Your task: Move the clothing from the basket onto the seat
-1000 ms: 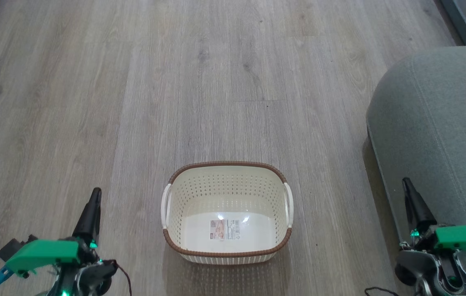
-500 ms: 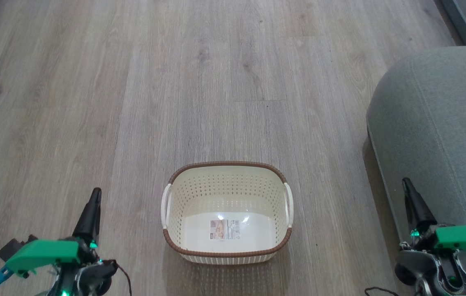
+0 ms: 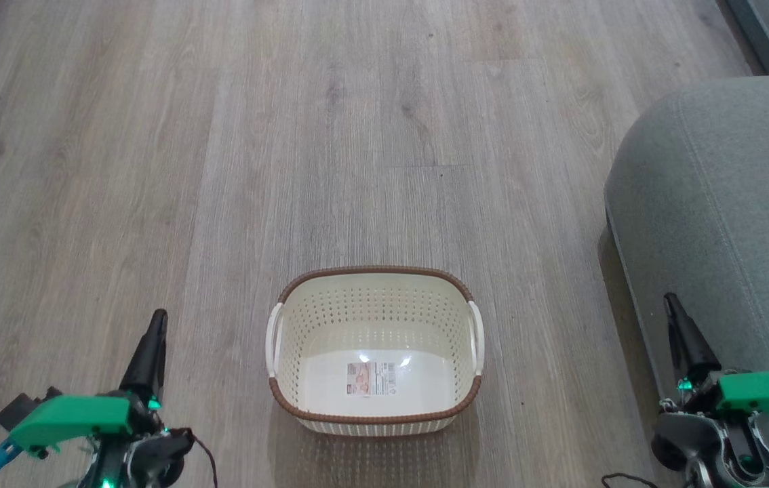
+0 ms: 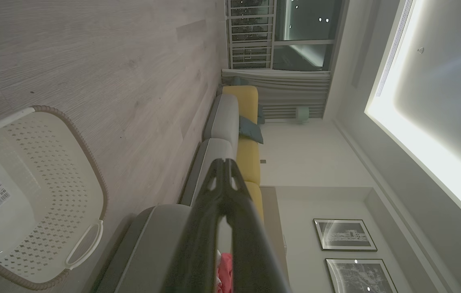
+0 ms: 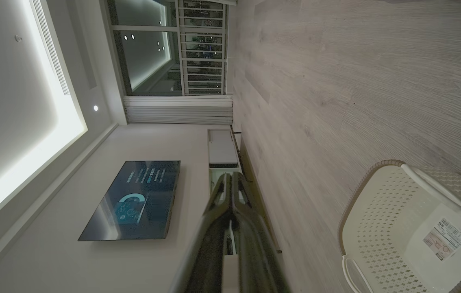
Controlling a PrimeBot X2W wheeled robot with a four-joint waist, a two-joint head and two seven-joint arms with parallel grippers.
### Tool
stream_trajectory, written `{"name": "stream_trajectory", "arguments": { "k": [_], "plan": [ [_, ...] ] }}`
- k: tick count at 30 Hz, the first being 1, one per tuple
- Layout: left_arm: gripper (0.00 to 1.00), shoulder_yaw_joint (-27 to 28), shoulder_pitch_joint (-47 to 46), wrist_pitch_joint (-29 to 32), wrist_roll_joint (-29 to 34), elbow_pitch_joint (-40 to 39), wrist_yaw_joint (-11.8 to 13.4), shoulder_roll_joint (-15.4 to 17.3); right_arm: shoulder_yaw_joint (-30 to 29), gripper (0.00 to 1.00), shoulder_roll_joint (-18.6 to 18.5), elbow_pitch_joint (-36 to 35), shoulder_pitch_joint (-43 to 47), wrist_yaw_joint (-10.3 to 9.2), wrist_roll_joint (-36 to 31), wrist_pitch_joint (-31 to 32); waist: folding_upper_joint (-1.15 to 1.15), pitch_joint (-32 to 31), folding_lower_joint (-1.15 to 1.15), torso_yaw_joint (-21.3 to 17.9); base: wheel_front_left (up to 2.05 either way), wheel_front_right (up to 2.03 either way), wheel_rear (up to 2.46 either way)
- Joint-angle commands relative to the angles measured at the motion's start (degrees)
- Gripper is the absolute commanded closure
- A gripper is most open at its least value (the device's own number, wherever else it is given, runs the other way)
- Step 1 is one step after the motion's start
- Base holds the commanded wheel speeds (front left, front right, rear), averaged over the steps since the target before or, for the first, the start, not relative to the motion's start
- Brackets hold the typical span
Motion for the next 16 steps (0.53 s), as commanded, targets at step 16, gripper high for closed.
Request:
{"name": "stream_trajectory", "arguments": {
  "k": [16],
  "plan": [
    [1.00, 1.96, -2.86, 0.42, -0.39, -1.95, -0.53, 0.78, 1.02, 1.00, -0.19, -2.21, -3.20, -0.01, 0.33, 0.25, 0.00, 0.00, 0.00, 0.00, 0.00, 0.00, 0.00]
  ]
}}
